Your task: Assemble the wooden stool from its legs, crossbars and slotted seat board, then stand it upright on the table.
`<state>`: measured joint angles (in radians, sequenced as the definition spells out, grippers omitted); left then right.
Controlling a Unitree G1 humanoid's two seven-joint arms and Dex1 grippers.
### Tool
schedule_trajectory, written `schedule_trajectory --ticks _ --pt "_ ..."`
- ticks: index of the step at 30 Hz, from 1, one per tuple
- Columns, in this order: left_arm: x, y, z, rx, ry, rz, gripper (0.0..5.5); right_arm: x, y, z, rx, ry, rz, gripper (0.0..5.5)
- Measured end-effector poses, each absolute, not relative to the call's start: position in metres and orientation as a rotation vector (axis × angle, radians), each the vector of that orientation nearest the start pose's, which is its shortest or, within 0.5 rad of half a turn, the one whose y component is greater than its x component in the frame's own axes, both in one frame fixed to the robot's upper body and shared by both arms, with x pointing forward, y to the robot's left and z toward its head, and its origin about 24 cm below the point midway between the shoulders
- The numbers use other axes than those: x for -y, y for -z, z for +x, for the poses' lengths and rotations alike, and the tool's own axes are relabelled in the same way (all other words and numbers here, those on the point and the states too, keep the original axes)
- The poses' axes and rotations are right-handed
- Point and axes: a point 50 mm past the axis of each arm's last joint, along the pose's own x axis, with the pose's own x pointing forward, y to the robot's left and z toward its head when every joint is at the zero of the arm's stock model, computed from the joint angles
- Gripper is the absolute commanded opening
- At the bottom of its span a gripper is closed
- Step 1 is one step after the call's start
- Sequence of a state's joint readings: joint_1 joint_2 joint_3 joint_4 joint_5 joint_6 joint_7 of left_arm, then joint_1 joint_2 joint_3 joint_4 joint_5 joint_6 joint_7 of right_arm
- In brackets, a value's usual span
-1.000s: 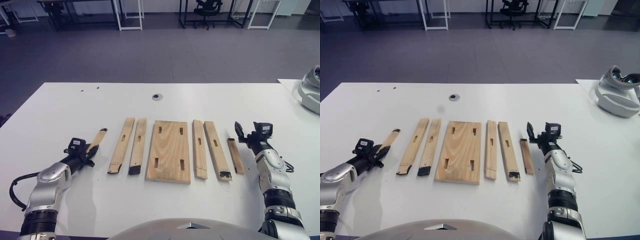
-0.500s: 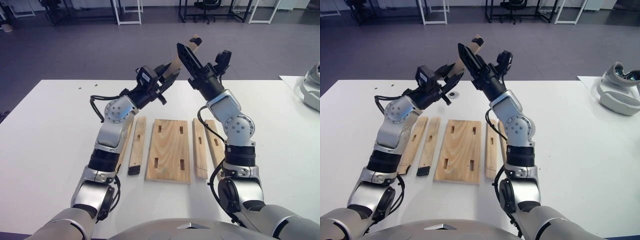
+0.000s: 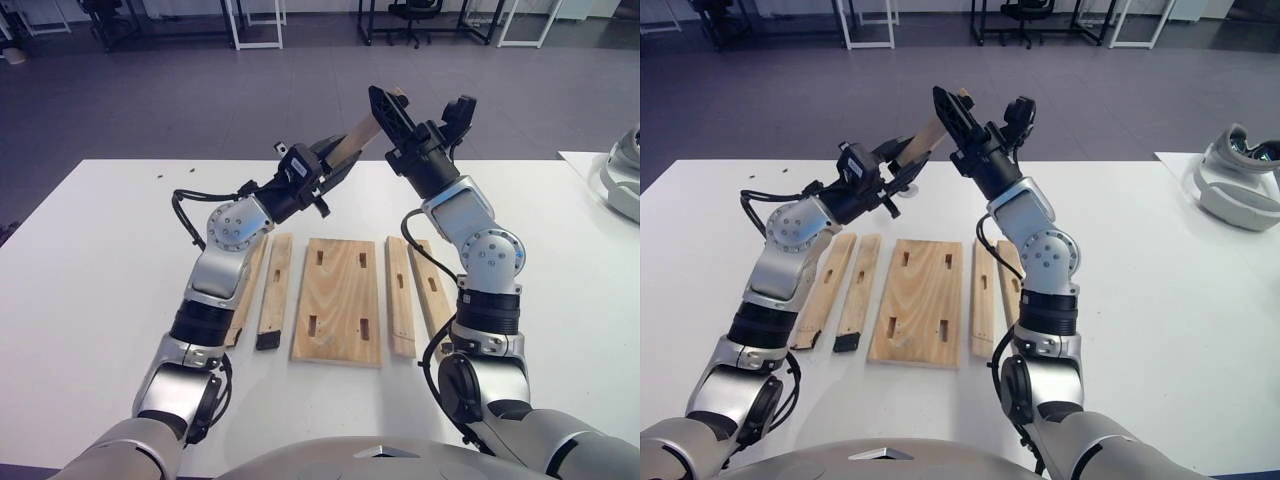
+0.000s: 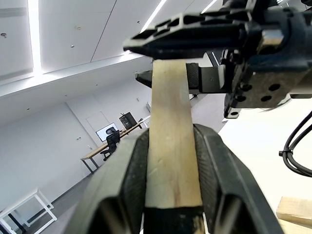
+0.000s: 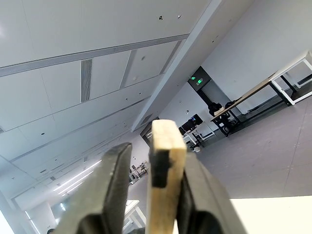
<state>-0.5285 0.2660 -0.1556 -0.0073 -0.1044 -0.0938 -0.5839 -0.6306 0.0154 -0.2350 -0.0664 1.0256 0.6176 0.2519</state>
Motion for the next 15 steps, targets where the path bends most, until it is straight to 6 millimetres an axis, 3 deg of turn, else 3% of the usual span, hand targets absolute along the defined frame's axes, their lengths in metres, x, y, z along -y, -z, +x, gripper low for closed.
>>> schedule_trajectory --ticks 3,5,7,9,11,14,15 --pt "-0.095 -0.184 0.303 0.526 0.836 0.369 1.28 0.099 -0.209 0.317 0.190 -0.825 0.904 0.41" --pt "-0.096 -0.182 0.302 0.517 0.841 0.371 1.28 0.100 -0.207 0.315 0.191 -0.825 0.900 0.41" --pt "-0.093 -0.174 0.298 0.492 0.867 0.379 1.90 0.104 -0.198 0.309 0.183 -0.794 0.887 0.41" --pt "-0.092 -0.160 0.294 0.433 0.897 0.406 2.26 0.127 -0.175 0.300 0.176 -0.647 0.818 0.41" --pt "-0.102 -0.150 0.290 0.385 0.881 0.409 2.63 0.153 -0.144 0.280 0.154 -0.499 0.748 0.41" --pt "-0.136 -0.122 0.273 0.247 0.790 0.396 3.16 0.184 -0.083 0.229 -0.005 -0.265 0.654 0.41" --pt "-0.143 -0.119 0.271 0.237 0.746 0.385 3.35 0.184 -0.080 0.225 -0.013 -0.247 0.628 0.41"
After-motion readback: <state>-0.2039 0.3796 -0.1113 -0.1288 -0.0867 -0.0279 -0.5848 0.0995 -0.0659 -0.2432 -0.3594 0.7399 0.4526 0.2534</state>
